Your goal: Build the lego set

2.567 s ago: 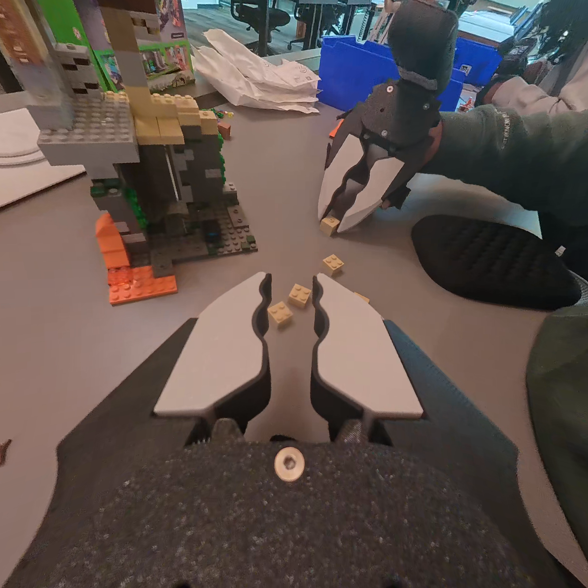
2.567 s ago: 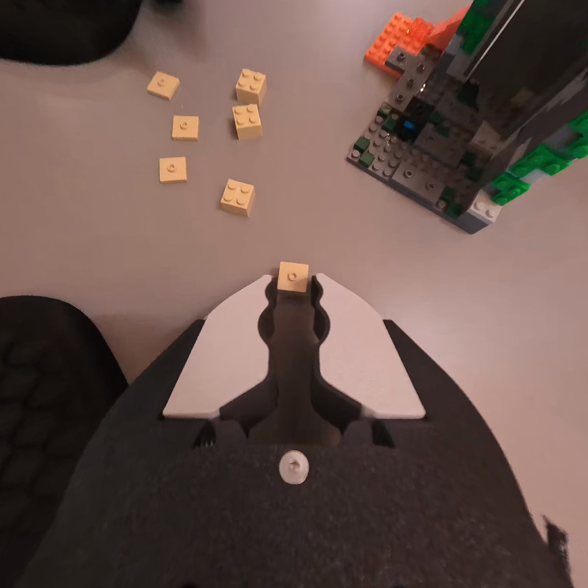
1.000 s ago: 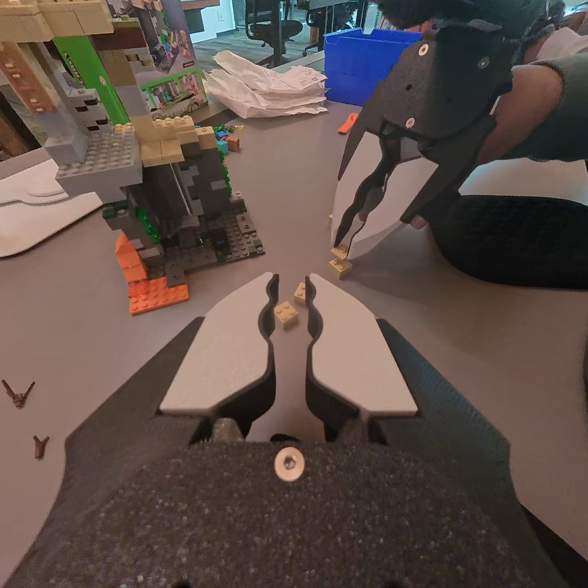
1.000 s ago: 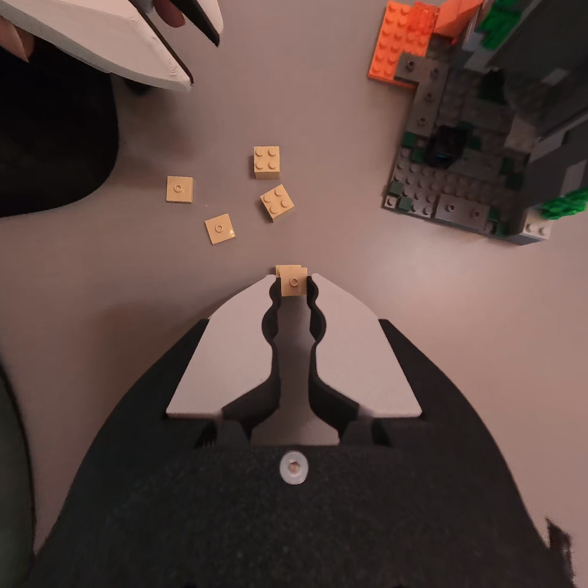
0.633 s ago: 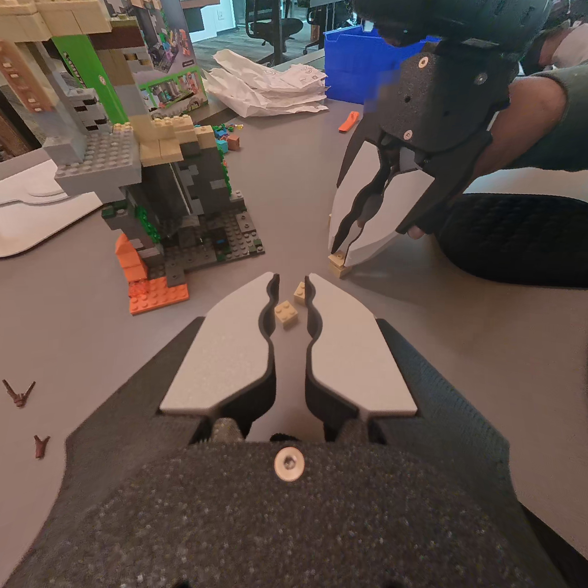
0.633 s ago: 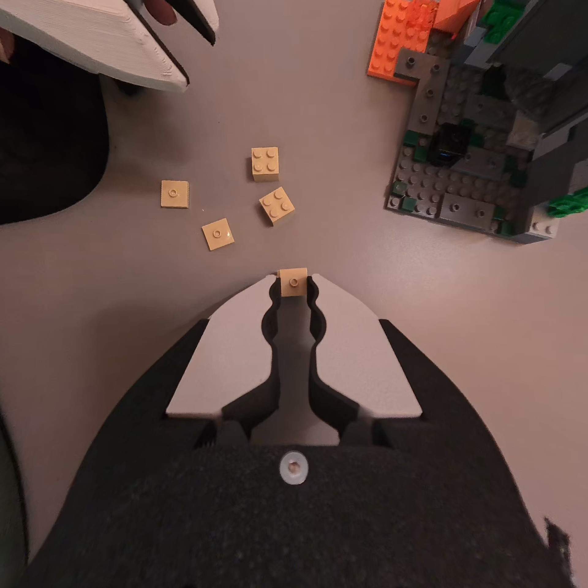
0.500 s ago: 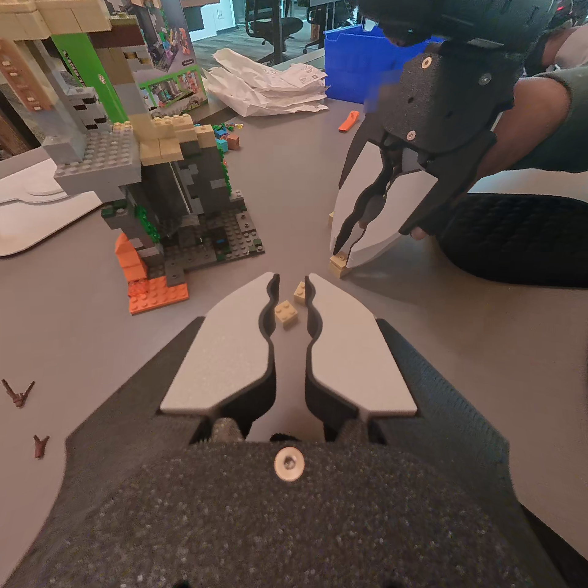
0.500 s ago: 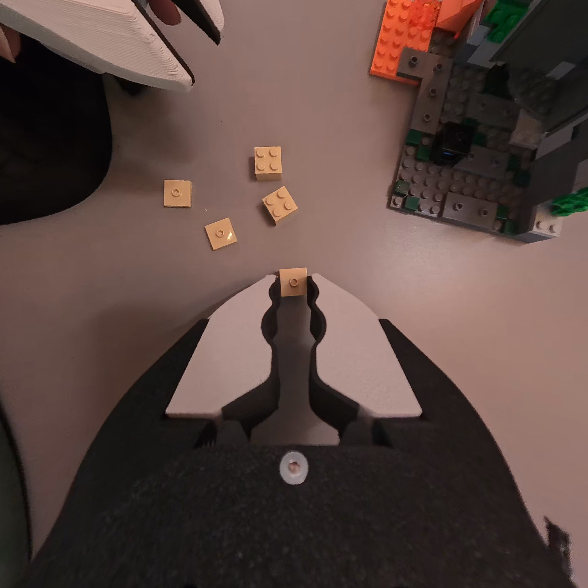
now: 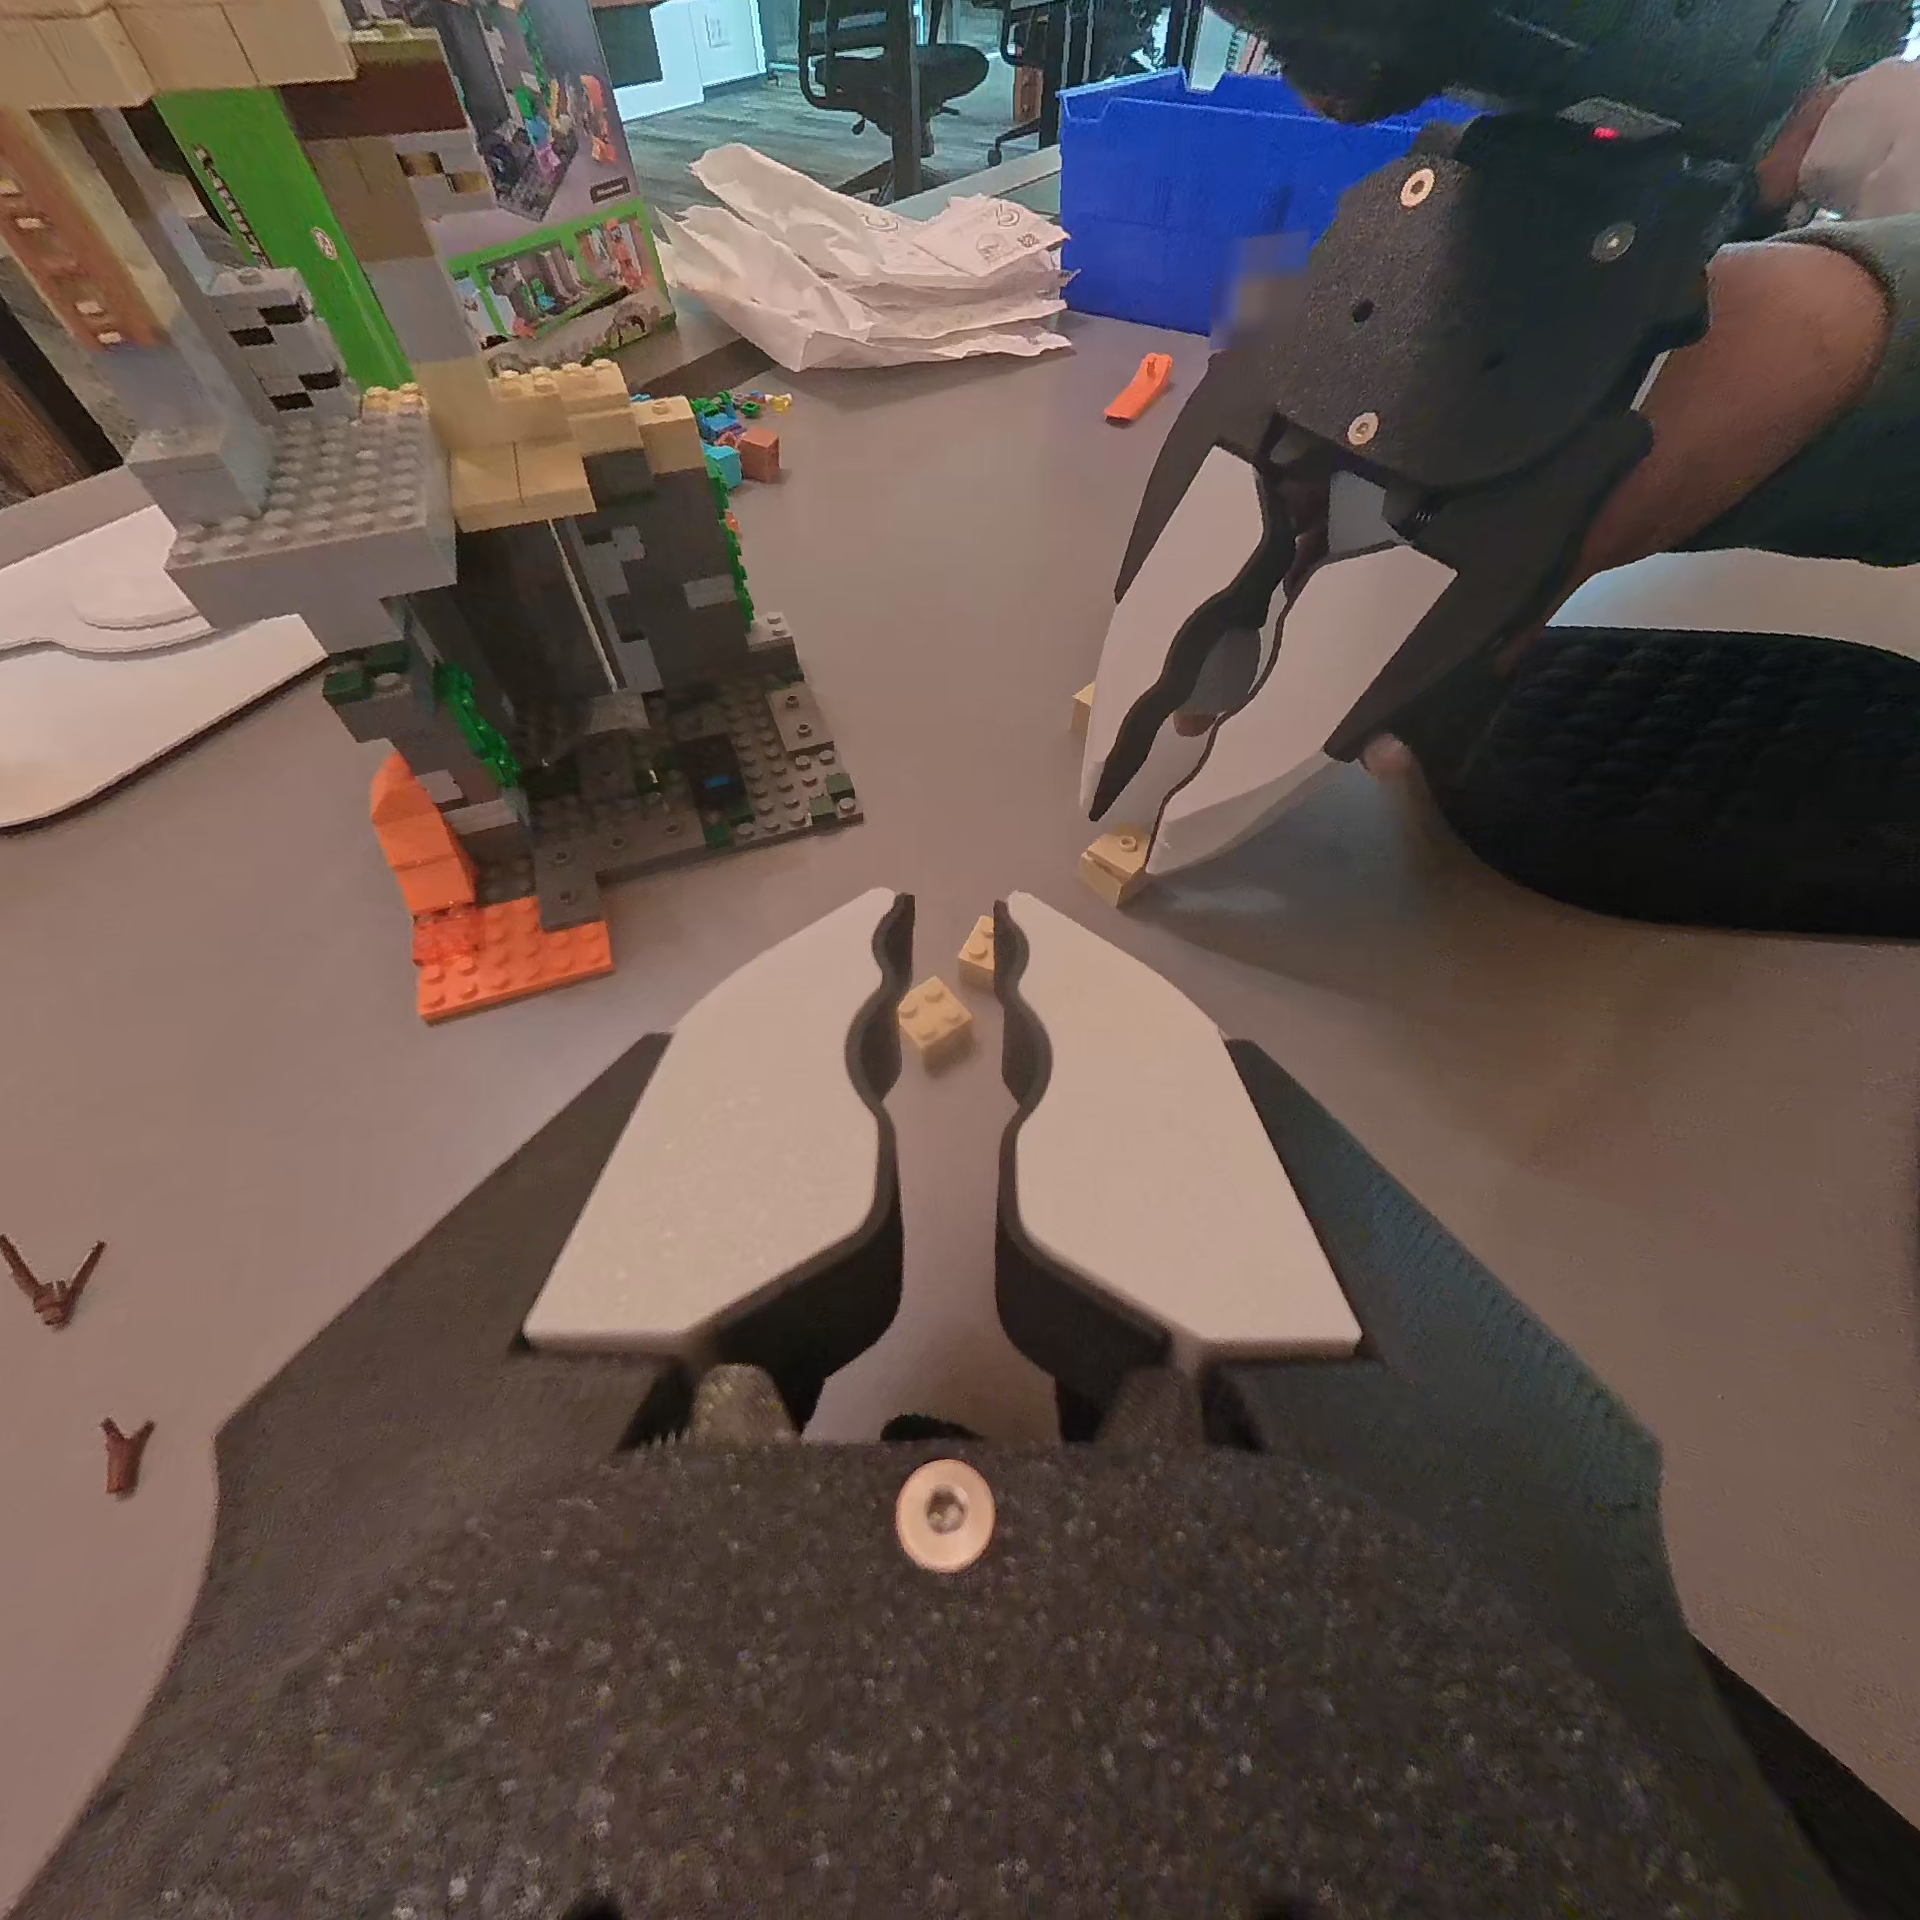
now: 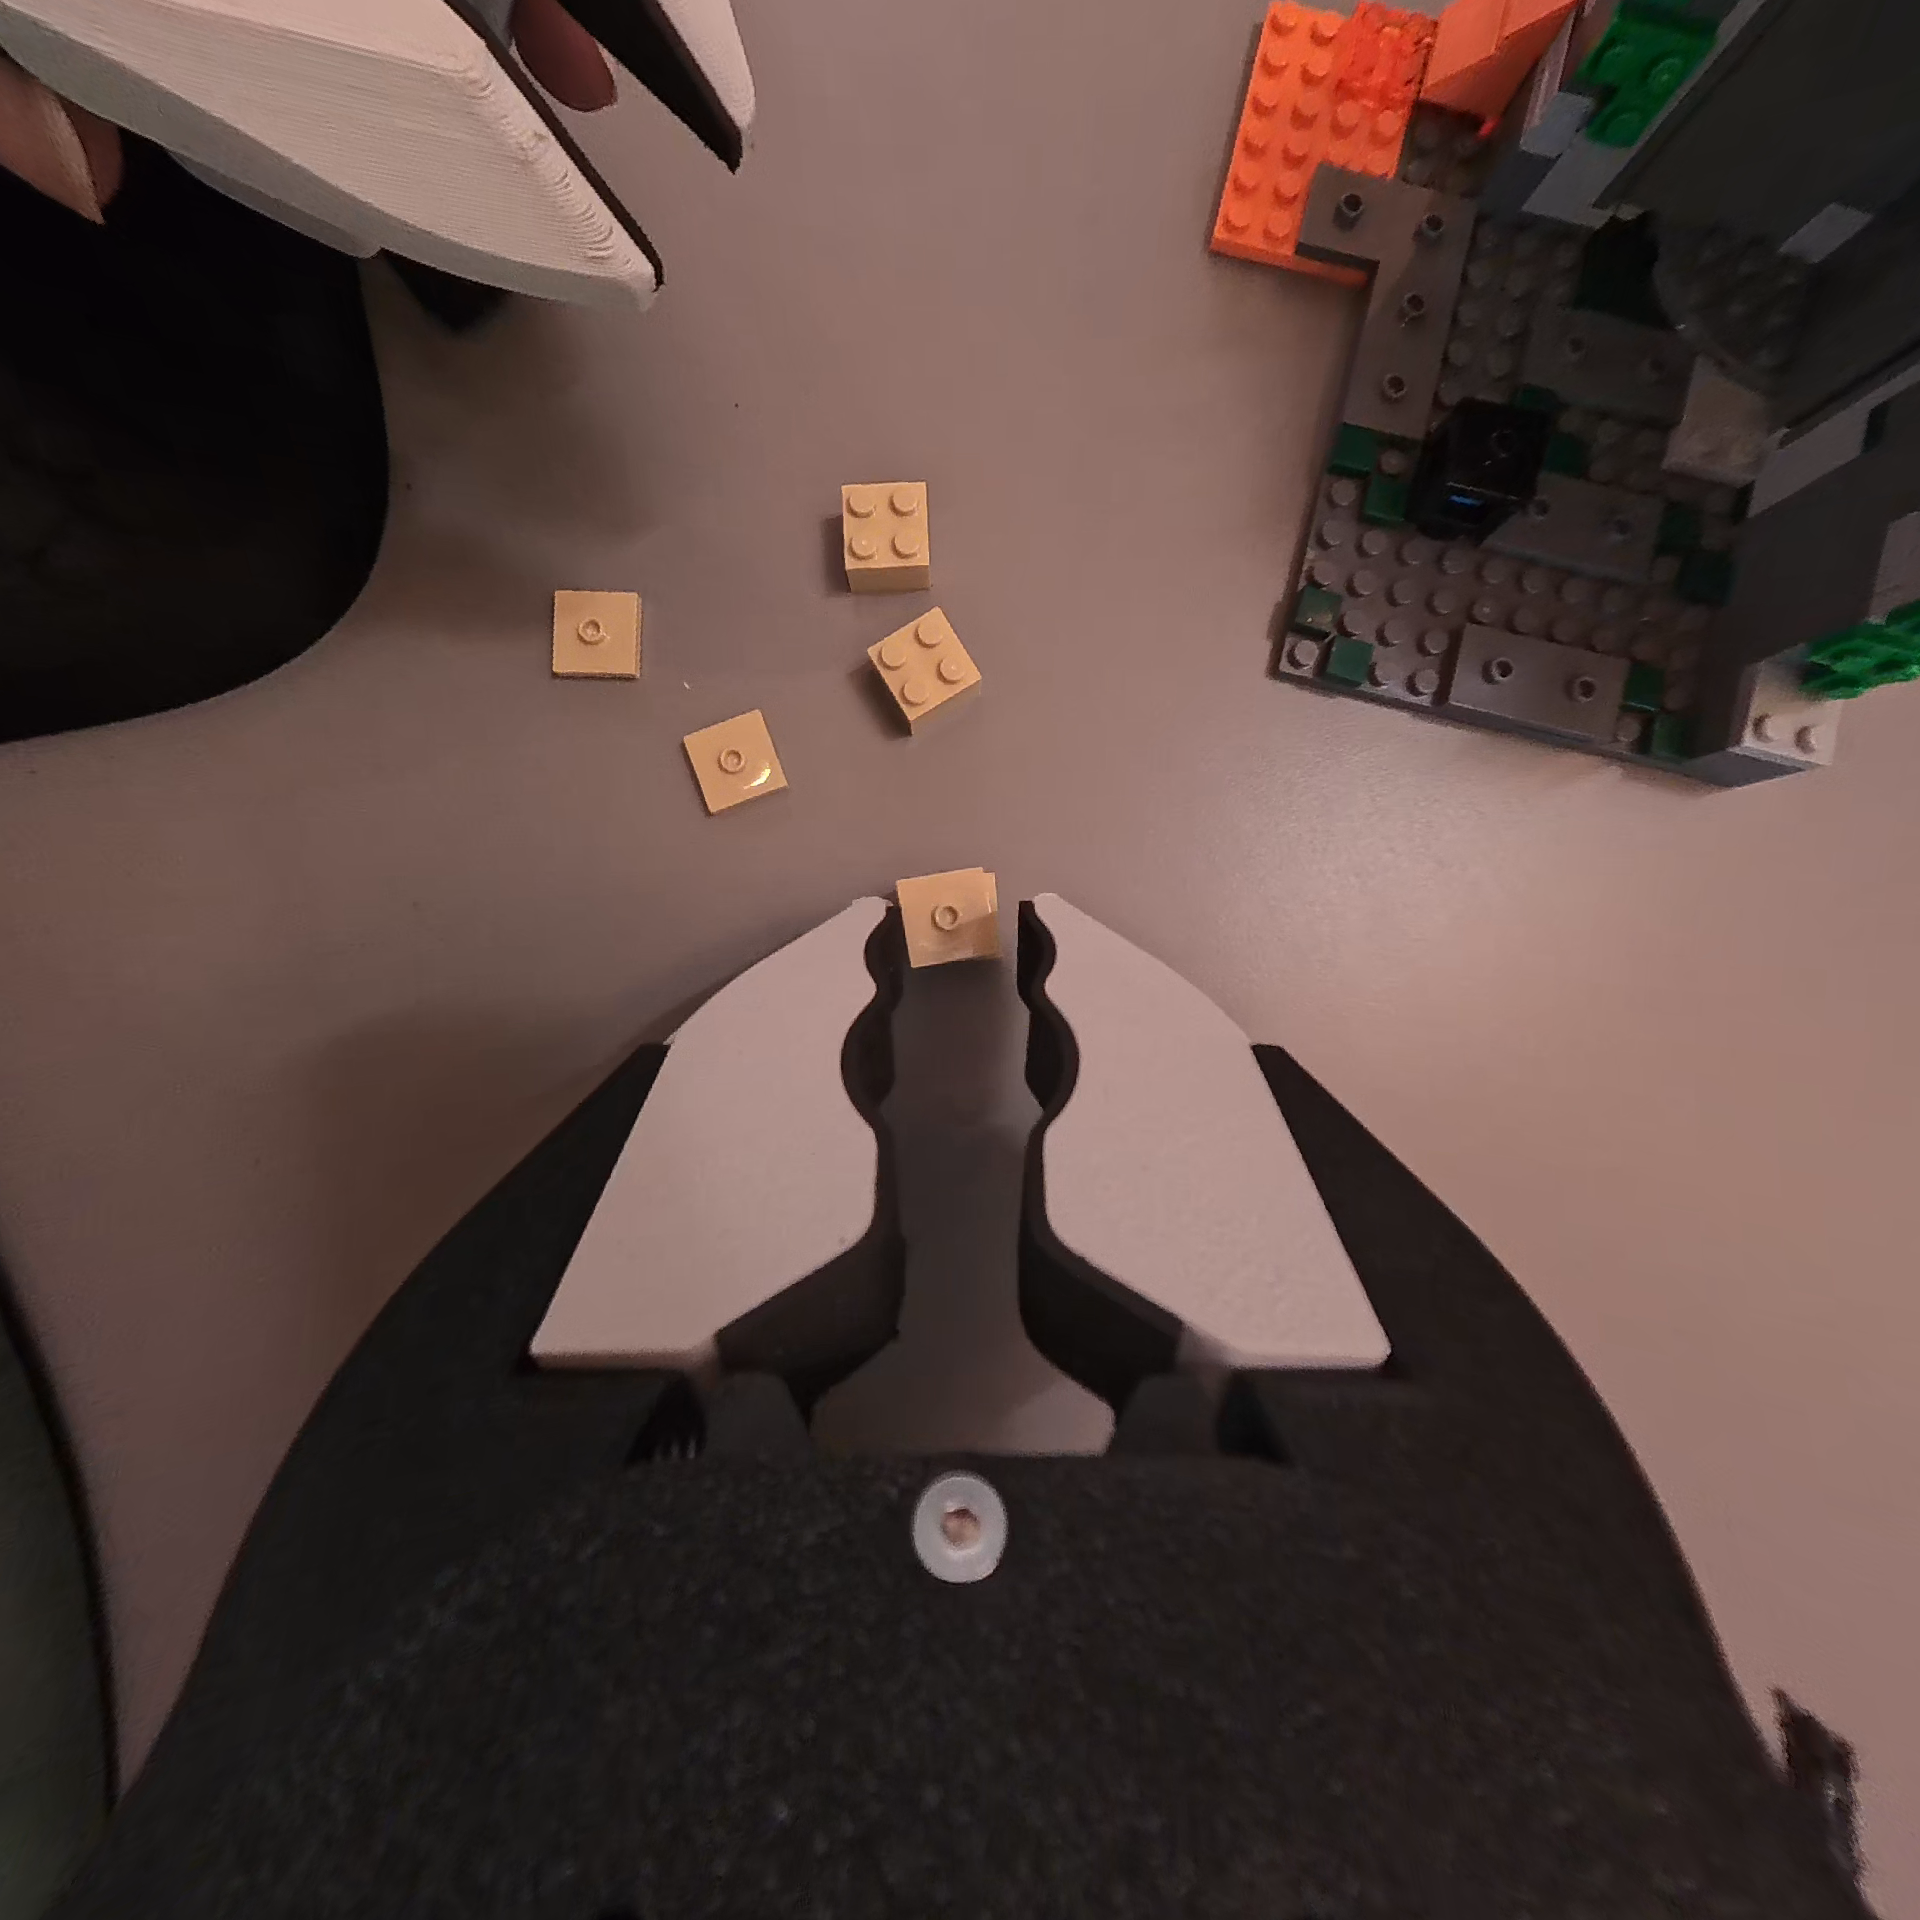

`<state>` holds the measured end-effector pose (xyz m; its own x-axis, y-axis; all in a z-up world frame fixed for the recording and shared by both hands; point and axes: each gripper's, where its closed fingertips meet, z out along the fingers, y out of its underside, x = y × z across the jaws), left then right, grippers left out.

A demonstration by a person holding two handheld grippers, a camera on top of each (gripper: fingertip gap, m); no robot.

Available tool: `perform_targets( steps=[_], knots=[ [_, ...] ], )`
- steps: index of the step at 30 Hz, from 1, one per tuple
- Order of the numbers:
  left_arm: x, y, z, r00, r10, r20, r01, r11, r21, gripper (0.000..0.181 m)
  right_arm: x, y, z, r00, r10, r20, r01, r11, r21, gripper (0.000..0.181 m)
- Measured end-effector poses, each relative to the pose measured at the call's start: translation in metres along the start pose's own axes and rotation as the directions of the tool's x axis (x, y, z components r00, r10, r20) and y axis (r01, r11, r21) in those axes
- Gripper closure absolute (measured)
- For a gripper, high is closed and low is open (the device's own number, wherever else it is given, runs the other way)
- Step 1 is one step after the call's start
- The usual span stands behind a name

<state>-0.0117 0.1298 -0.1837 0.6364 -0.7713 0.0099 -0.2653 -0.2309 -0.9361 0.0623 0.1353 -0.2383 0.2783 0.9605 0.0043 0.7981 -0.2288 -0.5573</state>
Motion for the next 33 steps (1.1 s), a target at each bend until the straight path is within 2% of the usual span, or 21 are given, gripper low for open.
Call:
perform_targets(
  steps=[13, 19, 23, 26, 28, 33],
  knots=[
    [0.0, 0.001, 0.0, 1.0, -0.007, -0.002, 0.007, 1.0, 0.0, 0.168, 0.0, 0.001, 0.0, 1.0, 0.007, 0.002, -0.007, 1.0, 0.004, 0.16],
    [0.001, 0.001, 0.0, 1.0, -0.003, -0.004, 0.003, 1.0, -0.003, 0.168, 0.0, 0.004, -0.002, 1.0, 0.002, -0.002, -0.002, 1.0, -0.008, 0.147],
    [0.002, 0.001, 0.0, 1.0, -0.003, -0.005, 0.003, 1.0, -0.001, 0.168, 0.0, 0.008, 0.005, 1.0, -0.002, 0.004, 0.002, 1.0, -0.024, 0.146],
    [0.002, 0.001, 0.0, 1.0, -0.002, -0.005, 0.002, 1.0, 0.001, 0.168, -0.001, 0.009, 0.01, 1.0, -0.005, 0.015, 0.005, 0.999, -0.035, 0.153],
    [0.003, 0.001, 0.0, 1.0, -0.002, -0.009, 0.002, 1.0, 0.0, 0.168, -0.001, 0.009, 0.011, 1.0, -0.015, 0.024, 0.016, 0.999, -0.039, 0.164],
    [0.009, 0.001, 0.0, 0.999, 0.037, -0.03, -0.037, 0.999, -0.002, 0.166, -0.006, 0.01, 0.01, 0.994, -0.067, 0.085, 0.071, 0.997, -0.041, 0.165]
  ],
)
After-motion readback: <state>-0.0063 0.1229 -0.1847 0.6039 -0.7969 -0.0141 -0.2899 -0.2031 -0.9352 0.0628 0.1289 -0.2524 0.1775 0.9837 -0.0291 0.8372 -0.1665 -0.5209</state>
